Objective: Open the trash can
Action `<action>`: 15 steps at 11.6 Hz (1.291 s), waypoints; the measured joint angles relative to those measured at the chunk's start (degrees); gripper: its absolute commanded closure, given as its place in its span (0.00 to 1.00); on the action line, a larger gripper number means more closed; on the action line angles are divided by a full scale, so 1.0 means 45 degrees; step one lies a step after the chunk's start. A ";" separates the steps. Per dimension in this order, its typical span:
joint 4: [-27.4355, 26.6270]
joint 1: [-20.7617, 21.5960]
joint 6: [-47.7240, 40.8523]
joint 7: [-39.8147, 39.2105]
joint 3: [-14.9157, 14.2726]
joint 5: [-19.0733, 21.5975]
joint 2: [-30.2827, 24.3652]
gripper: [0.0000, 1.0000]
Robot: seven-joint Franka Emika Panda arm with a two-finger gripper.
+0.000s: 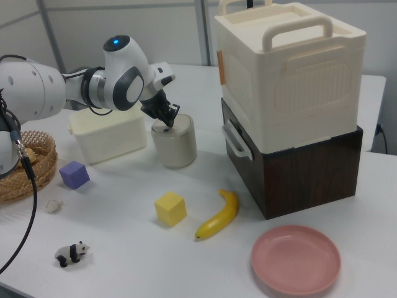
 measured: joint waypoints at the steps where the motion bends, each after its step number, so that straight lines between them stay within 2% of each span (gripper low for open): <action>1: -0.0051 0.0022 -0.0004 0.0000 -0.0007 -0.0006 0.0013 0.89; 7: -0.0100 0.0231 -0.0002 -0.0052 -0.0118 -0.0124 0.0014 0.89; 10: -0.0075 0.0274 0.0000 -0.0038 -0.0219 -0.0120 -0.0090 0.86; 12: -0.0056 0.0266 -0.0244 -0.0027 -0.0376 -0.0116 -0.0775 0.78; 15: -0.0047 0.0180 -0.3368 -0.0025 -0.0509 -0.0112 -0.2565 0.56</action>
